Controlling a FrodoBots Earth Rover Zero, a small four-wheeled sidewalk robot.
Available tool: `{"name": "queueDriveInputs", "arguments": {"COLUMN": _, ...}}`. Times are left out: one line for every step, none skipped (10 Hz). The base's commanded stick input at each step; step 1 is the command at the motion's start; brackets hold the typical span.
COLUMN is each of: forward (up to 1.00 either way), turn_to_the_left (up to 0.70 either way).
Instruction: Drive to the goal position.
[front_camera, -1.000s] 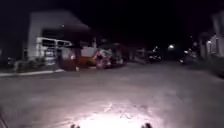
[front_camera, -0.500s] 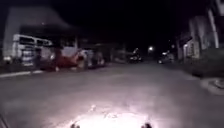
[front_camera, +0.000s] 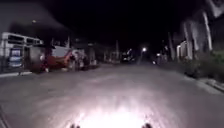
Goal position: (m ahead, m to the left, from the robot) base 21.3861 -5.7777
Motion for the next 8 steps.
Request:
{"name": "queueDriveInputs", "arguments": {"forward": 0.85, "turn_to_the_left": -0.34}}
{"name": "queueDriveInputs", "arguments": {"forward": 0.85, "turn_to_the_left": -0.34}}
{"name": "queueDriveInputs", "arguments": {"forward": 0.85, "turn_to_the_left": -0.34}}
{"name": "queueDriveInputs", "arguments": {"forward": 0.85, "turn_to_the_left": -0.27}}
{"name": "queueDriveInputs", "arguments": {"forward": 0.85, "turn_to_the_left": -0.03}}
{"name": "queueDriveInputs", "arguments": {"forward": 0.85, "turn_to_the_left": 0.0}}
{"name": "queueDriveInputs", "arguments": {"forward": 0.85, "turn_to_the_left": 0.0}}
{"name": "queueDriveInputs", "arguments": {"forward": 0.85, "turn_to_the_left": 0.0}}
